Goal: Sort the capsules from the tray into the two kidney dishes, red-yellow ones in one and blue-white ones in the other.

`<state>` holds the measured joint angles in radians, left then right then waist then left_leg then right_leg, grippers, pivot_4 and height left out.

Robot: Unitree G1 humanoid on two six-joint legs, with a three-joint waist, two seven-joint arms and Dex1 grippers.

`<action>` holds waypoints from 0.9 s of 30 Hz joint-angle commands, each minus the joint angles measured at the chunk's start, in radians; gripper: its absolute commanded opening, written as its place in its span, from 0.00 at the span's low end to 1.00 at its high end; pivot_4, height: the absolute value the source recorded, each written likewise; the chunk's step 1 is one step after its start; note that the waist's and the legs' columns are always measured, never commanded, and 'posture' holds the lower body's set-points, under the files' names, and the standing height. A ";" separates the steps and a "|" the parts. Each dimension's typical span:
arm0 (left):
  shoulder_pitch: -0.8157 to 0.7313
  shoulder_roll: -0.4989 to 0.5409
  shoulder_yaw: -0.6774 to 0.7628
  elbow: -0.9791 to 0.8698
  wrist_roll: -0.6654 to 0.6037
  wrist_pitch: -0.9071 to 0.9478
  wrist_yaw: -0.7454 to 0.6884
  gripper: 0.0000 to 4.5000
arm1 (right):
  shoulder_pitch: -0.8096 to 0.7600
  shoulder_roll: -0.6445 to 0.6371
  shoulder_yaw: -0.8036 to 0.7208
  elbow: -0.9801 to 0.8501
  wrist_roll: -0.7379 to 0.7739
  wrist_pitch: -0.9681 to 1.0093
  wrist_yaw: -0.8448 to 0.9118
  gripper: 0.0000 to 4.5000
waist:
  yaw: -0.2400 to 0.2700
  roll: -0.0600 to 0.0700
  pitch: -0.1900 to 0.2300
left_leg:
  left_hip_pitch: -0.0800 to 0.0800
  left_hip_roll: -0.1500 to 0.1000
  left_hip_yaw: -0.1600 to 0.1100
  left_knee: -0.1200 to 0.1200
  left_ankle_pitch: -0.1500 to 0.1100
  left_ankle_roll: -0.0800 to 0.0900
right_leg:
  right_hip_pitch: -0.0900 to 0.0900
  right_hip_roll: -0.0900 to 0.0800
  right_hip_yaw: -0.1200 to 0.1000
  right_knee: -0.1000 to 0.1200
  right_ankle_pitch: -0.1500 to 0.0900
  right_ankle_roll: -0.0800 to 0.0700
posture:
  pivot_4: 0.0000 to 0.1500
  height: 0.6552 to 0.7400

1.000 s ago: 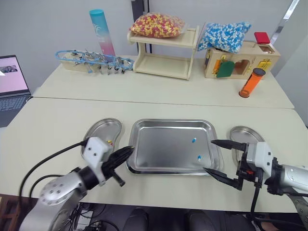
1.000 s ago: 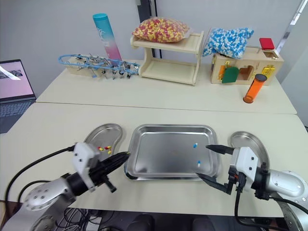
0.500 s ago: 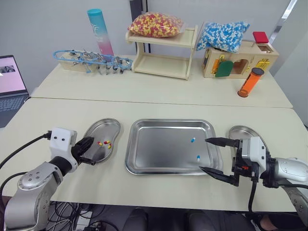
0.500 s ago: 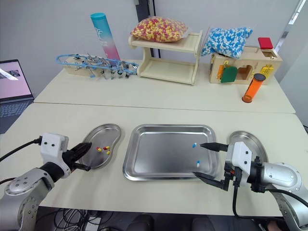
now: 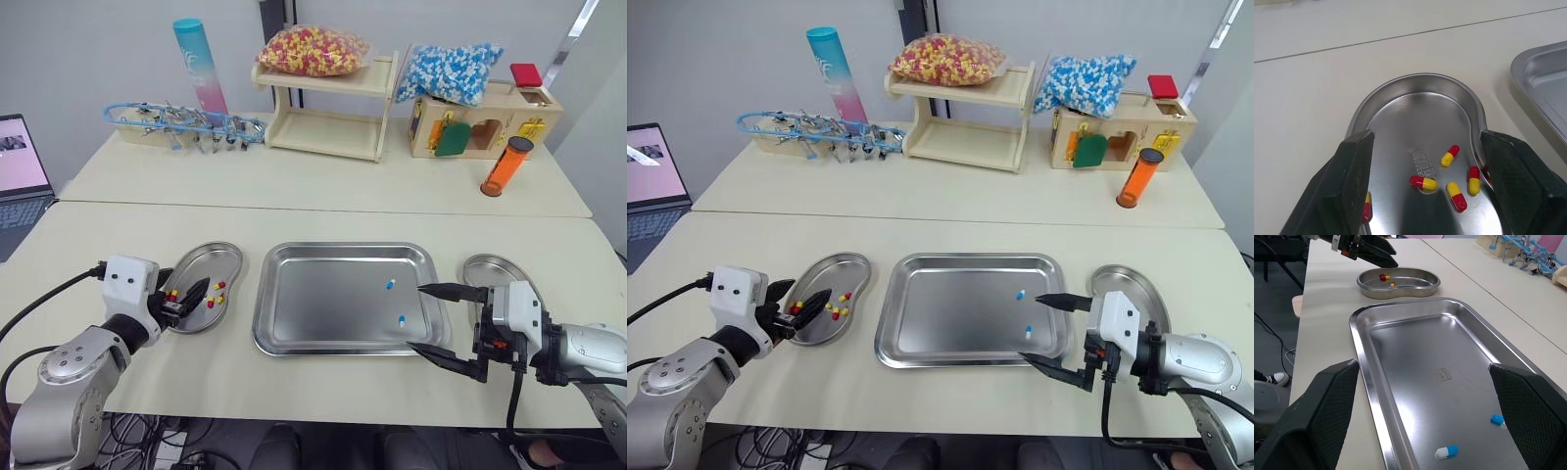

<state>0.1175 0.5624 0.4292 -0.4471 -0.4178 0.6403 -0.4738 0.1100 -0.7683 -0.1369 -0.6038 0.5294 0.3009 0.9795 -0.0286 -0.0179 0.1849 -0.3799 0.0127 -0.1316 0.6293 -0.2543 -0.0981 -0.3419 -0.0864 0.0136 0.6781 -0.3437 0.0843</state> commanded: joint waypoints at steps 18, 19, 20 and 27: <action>0.163 0.046 0.149 -0.101 -0.143 -0.109 -0.175 0.99 | -0.129 -0.012 0.041 0.046 -0.004 -0.074 0.116 1.00 | 0.000 0.000 0.000 | 0.000 0.000 0.000 0.000 0.000 0.000 | 0.000 0.000 0.000 0.000 0.000 0.000 | 1.00 1.00; 0.208 0.055 0.159 -0.119 -0.167 -0.094 -0.212 0.99 | -0.129 -0.011 0.040 0.049 -0.004 -0.075 0.113 1.00 | -0.001 0.000 0.000 | 0.000 0.000 0.000 0.000 0.000 0.000 | 0.000 0.000 0.000 0.000 0.000 0.000 | 1.00 1.00; 0.264 0.070 0.166 -0.145 -0.184 -0.084 -0.258 0.99 | -0.129 -0.010 0.038 0.053 -0.005 -0.075 0.108 1.00 | -0.004 0.000 0.000 | 0.000 0.000 0.000 0.000 0.000 0.000 | 0.000 0.000 0.000 0.000 0.000 0.000 | 1.00 1.00; 0.480 0.170 0.112 -0.272 -0.208 -0.215 -0.568 0.99 | -0.081 -0.019 -0.012 0.054 -0.030 -0.074 0.064 1.00 | 0.010 -0.001 0.001 | 0.000 0.000 0.001 -0.001 0.000 0.000 | -0.001 0.000 0.000 0.000 0.000 0.000 | 1.00 1.00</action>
<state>0.5870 0.7212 0.5566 -0.6679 -0.6315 0.4976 -0.9667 0.0127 -0.7780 -0.1080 -0.5336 0.4994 0.2417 1.0582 -0.0184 -0.0184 0.1856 -0.3807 0.0131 -0.1307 0.6288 -0.2544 -0.0980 -0.3424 -0.0864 0.0137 0.6774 -0.3438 0.0838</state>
